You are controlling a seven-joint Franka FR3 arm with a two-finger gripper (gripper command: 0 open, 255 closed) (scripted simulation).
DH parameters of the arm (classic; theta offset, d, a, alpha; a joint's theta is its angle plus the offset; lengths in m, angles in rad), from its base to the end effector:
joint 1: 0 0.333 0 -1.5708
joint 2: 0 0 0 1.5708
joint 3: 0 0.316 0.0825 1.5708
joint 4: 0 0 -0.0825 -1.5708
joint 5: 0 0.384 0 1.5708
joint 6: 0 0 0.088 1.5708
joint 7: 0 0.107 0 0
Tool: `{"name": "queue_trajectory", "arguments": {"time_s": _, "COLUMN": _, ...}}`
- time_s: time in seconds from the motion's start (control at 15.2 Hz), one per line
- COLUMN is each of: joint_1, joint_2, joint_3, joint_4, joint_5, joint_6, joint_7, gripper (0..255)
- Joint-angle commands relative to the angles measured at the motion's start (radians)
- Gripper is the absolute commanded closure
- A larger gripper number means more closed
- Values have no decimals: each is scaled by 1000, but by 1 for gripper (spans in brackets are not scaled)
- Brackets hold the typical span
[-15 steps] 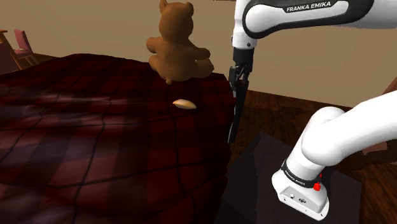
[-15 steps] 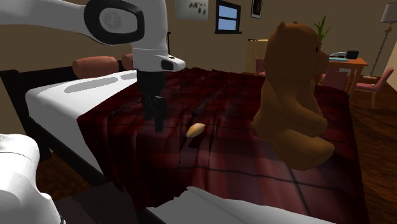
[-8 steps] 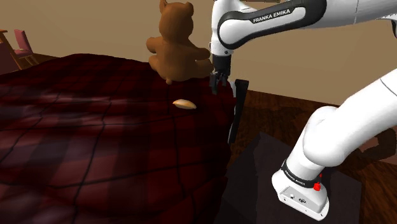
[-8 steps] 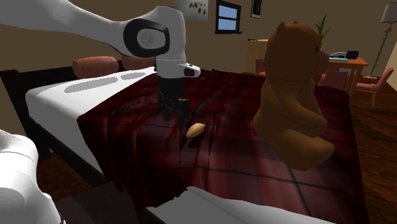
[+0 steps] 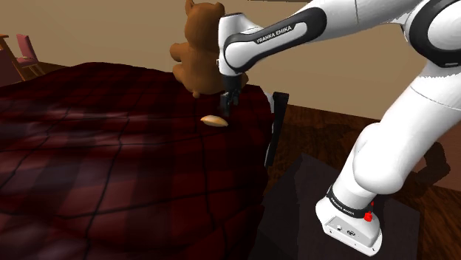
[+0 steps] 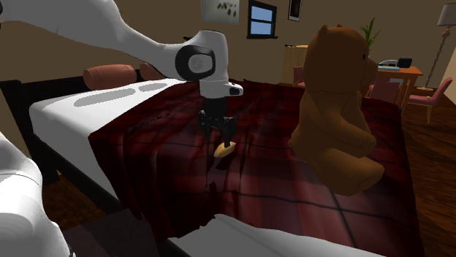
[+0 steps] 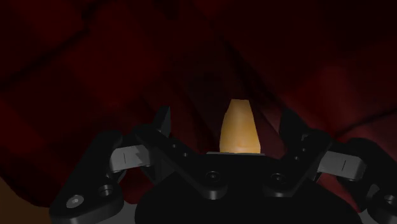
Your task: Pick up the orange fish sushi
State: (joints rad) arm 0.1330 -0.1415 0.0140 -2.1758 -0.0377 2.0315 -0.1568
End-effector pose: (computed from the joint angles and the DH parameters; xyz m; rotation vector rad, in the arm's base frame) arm 0.5000 0.0720 0.4524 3.0661 0.4955 -0.0047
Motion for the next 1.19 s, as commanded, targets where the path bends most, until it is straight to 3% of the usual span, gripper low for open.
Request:
{"name": "queue_trajectory", "arguments": {"time_s": 0.0, "joint_1": 13, "joint_2": 71, "joint_3": 12, "joint_4": 52, "joint_5": -3, "joint_6": 29, "joint_7": -14, "gripper": 0}}
{"name": "queue_trajectory", "arguments": {"time_s": 0.26, "joint_1": 30, "joint_2": 175, "joint_3": 30, "joint_4": 133, "joint_5": -12, "joint_6": 66, "joint_7": -36, "gripper": 0}}
{"name": "queue_trajectory", "arguments": {"time_s": 0.86, "joint_1": 30, "joint_2": 217, "joint_3": 29, "joint_4": 78, "joint_5": -17, "joint_6": 163, "joint_7": -30, "gripper": 0}}
{"name": "queue_trajectory", "arguments": {"time_s": 0.92, "joint_1": 30, "joint_2": 216, "joint_3": 29, "joint_4": 77, "joint_5": -17, "joint_6": 162, "joint_7": -30, "gripper": 255}}
{"name": "queue_trajectory", "arguments": {"time_s": 1.12, "joint_1": 30, "joint_2": 216, "joint_3": 29, "joint_4": 78, "joint_5": -17, "joint_6": 162, "joint_7": -30, "gripper": 255}}
